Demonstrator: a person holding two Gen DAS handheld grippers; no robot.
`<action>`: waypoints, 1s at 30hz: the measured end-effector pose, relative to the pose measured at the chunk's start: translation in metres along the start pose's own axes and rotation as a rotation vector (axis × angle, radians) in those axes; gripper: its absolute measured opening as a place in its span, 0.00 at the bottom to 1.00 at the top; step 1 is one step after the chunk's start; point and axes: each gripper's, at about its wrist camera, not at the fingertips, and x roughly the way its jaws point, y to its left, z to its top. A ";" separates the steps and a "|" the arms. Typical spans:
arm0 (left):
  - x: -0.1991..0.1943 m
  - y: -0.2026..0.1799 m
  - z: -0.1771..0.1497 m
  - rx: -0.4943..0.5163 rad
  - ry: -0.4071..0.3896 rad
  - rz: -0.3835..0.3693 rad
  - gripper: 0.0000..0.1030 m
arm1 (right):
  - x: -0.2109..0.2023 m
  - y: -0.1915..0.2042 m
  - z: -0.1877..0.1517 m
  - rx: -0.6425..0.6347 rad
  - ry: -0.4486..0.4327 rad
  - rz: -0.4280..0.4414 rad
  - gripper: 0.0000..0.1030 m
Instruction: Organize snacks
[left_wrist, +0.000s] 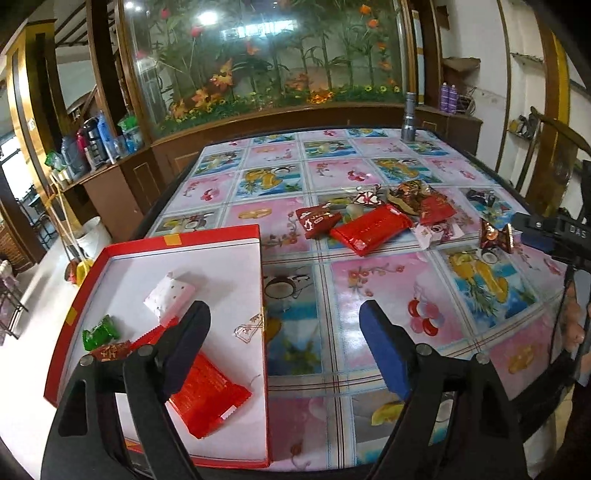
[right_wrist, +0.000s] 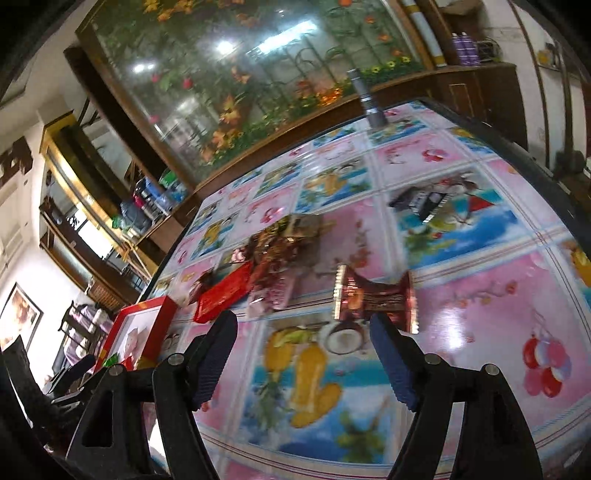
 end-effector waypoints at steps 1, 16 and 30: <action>0.000 0.000 0.000 0.000 0.001 0.003 0.81 | 0.000 -0.004 -0.002 0.006 -0.005 0.008 0.75; 0.014 0.008 -0.002 -0.018 0.036 0.043 0.81 | 0.013 -0.024 -0.009 0.068 -0.023 0.109 0.75; 0.014 0.016 -0.004 -0.033 0.033 0.059 0.81 | 0.014 -0.025 -0.010 0.067 -0.012 0.104 0.75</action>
